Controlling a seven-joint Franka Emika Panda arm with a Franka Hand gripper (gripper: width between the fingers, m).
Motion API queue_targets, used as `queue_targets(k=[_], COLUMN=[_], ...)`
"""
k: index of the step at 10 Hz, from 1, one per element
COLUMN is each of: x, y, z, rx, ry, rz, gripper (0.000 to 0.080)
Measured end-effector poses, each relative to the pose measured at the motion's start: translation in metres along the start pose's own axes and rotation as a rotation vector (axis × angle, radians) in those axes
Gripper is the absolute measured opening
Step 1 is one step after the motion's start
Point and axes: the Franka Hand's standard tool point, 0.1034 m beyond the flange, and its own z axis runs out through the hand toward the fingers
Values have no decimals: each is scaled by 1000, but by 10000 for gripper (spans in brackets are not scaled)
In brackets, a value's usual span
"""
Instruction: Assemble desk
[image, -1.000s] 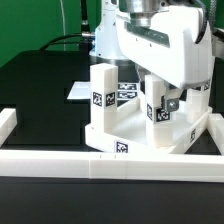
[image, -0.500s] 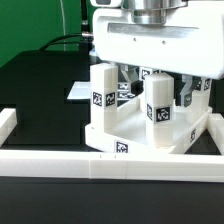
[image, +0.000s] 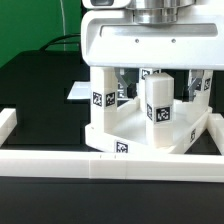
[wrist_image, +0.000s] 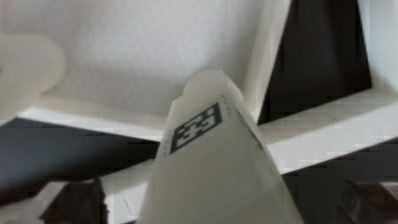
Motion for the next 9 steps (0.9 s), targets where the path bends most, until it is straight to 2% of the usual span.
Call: queue_targets(k=[2, 5, 6, 7, 8, 9], x=[-1, 0, 0, 0, 0, 0], y=[0, 1, 1, 1, 1, 2], z=[1, 1, 1, 1, 1, 1], rx=[-11, -13, -13, -12, -12, -12], ry=[-2, -2, -2, -2, -2, -2], rz=[-123, -268, -272, -268, -254, -254], gripper=[649, 649, 534, 387, 387, 288])
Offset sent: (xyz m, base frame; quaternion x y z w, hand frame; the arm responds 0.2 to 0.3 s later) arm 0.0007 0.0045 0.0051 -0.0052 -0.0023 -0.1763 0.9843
